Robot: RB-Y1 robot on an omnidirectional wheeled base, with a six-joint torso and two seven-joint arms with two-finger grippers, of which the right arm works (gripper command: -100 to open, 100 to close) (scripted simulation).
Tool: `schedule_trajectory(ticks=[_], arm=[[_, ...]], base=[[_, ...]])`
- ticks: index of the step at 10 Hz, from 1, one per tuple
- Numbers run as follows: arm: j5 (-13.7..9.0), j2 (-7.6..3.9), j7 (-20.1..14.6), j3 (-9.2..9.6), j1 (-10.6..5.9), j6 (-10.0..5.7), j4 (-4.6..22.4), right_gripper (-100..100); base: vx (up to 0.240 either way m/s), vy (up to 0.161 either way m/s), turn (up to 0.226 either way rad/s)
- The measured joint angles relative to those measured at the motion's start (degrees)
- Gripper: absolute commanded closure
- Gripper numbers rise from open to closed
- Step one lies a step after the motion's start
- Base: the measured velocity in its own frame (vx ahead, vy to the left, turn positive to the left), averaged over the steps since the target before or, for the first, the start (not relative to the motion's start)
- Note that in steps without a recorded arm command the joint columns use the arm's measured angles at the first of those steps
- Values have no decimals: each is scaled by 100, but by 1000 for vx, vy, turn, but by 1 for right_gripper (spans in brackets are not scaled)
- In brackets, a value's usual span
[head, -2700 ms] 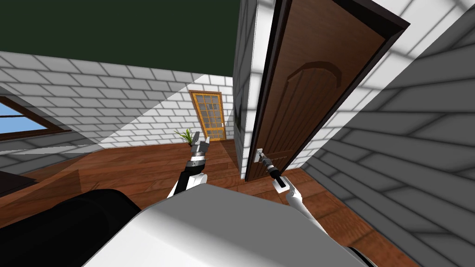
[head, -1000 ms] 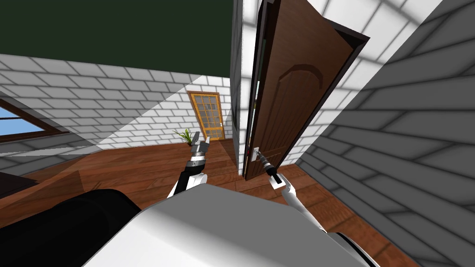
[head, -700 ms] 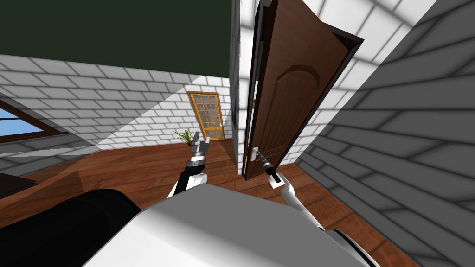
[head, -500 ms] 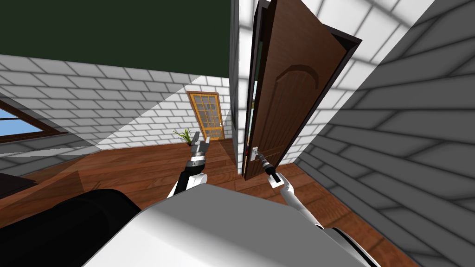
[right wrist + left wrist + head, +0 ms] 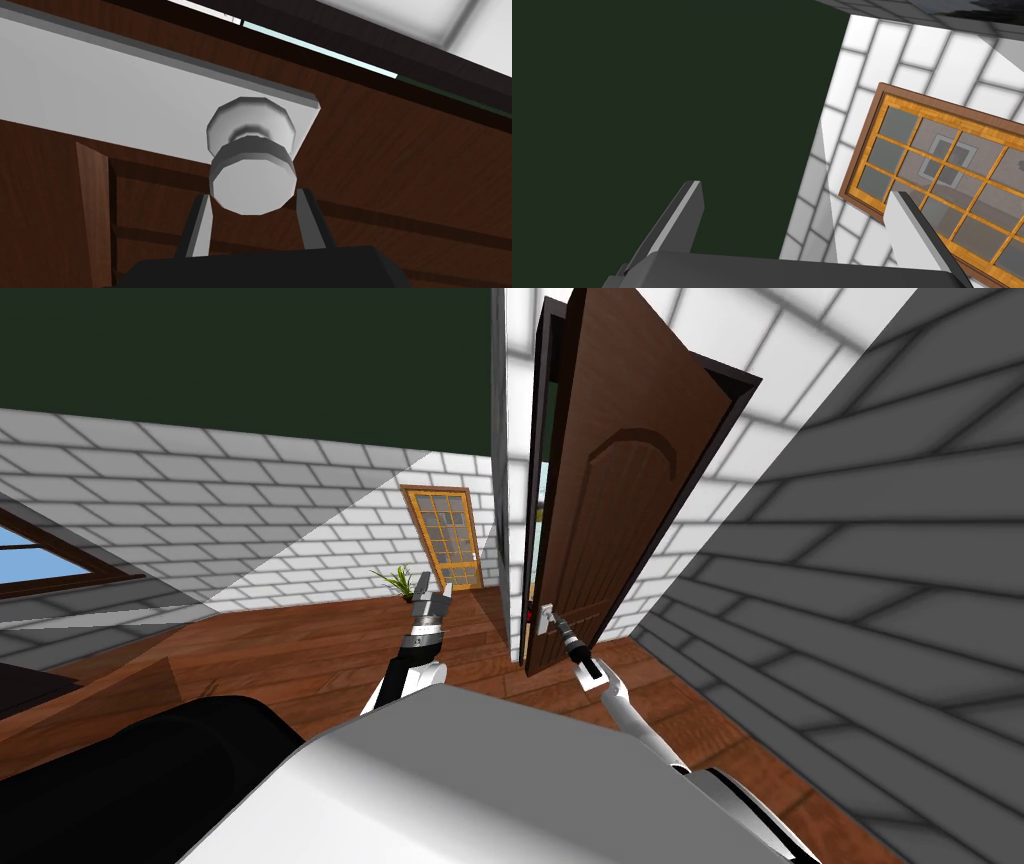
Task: Pull the door open
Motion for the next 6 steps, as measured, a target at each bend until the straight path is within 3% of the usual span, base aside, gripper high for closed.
schedule_trajectory(ticks=[5,6], arm=[[-442,-41,-710,282,-120,48,15,100],[-495,-59,-821,309,-55,110,-114,100]], base=[[-30,-44,-1],[-19,-42,-10]])
